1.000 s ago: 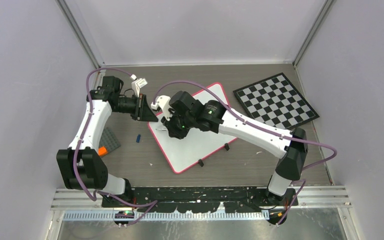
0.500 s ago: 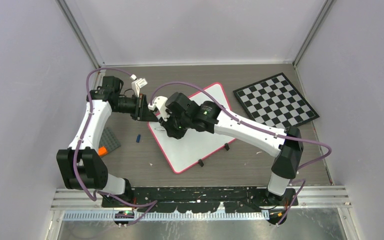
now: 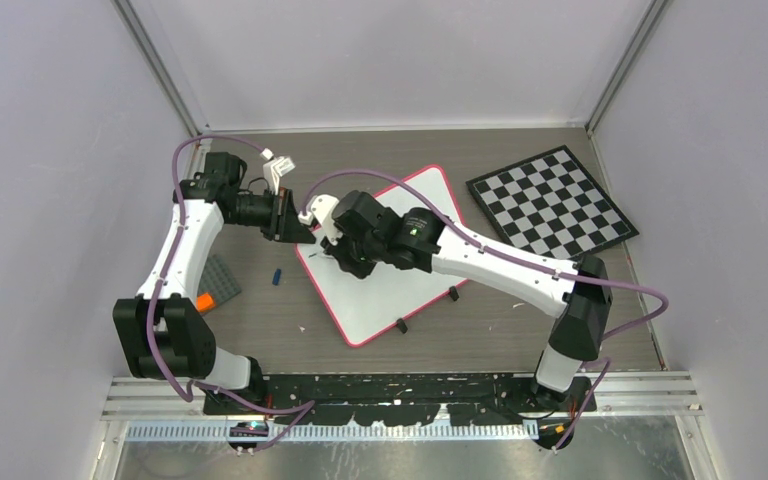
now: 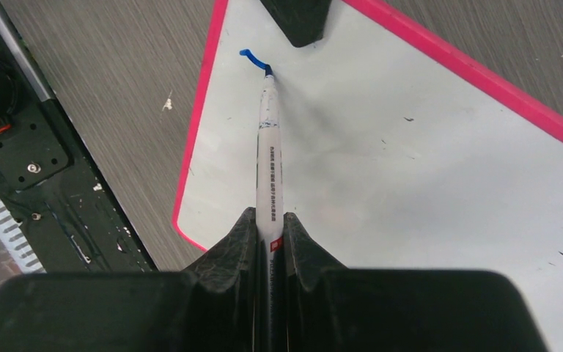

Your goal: Write a sentence on the whiteboard

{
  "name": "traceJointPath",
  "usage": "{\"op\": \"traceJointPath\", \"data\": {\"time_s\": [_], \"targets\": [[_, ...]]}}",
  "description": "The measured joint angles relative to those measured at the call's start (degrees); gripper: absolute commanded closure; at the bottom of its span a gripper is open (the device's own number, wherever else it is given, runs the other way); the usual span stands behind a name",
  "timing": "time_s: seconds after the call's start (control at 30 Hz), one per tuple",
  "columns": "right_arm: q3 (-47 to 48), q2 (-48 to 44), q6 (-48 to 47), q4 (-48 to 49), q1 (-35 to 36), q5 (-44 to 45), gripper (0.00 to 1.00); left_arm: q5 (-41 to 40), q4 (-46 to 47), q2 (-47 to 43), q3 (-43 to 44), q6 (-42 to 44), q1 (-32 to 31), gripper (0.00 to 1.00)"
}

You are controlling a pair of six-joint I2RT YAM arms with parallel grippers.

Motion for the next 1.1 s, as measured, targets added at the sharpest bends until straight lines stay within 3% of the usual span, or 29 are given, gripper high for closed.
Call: {"op": "traceJointPath", "data": {"time_s": [1.1], "targets": [[1.0, -1.6, -2.0, -1.4, -0.4, -1.4, 1.00, 0.0, -0.4, 0.3, 0.6, 0.0, 0.0, 1.00]]}}
